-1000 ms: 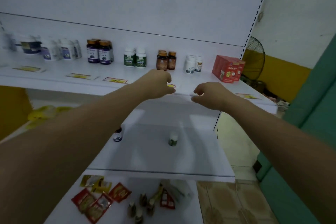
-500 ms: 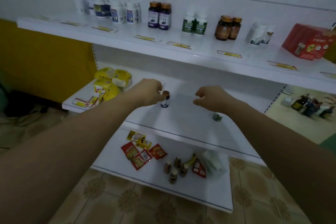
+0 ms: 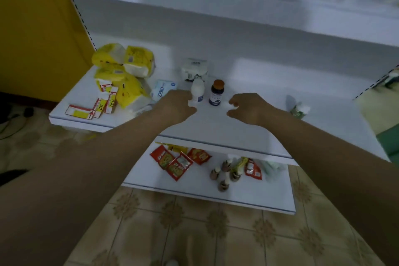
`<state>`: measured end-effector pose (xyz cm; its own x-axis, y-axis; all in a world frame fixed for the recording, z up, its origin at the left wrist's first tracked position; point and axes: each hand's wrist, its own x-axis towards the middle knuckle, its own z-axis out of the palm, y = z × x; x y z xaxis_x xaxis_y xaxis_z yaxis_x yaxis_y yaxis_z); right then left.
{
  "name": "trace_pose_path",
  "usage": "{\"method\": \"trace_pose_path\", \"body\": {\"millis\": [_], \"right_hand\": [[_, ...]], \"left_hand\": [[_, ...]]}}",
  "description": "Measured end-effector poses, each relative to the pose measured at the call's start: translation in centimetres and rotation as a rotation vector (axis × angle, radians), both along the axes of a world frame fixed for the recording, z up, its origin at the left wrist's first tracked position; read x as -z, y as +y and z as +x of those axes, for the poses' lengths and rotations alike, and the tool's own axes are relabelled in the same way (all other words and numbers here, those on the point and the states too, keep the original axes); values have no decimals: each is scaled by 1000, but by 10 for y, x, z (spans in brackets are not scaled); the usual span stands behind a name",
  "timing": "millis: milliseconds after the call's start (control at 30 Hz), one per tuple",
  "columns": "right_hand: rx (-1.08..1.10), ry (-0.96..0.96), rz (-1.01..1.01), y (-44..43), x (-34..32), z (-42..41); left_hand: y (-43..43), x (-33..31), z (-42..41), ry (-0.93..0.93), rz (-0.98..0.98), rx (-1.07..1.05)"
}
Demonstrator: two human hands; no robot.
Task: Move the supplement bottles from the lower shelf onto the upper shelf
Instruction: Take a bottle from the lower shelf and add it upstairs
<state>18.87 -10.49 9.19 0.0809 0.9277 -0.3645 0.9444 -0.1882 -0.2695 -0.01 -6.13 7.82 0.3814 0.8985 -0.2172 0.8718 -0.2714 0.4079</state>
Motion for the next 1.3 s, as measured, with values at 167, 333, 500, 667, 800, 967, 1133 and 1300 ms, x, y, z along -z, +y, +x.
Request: {"method": "trace_pose_path", "body": {"millis": [167,333,500,667,800,967,1133,1300], "right_hand": [[65,-43,-5,49,48,3],[92,-88,29,100,85,19],[102,57,132,155,104,24],[147,122,300,173,126,20],[105,81,271,165,124,21],[208,256,223,136,121,20],[248,405,219,91,120,14],[252,486,140,37,115,2]], "left_hand": [[56,52,14,-2,55,16],[107,95,43,-7,78,45],[157,115,80,-62,117,5],[164,146,103,-96,141,-46],[160,146,104,-210,128,-98],[140,139,89,-291,-7,-157],[92,132,62,-401,-127,-295],[24,128,36,-470,-268,-325]]}}
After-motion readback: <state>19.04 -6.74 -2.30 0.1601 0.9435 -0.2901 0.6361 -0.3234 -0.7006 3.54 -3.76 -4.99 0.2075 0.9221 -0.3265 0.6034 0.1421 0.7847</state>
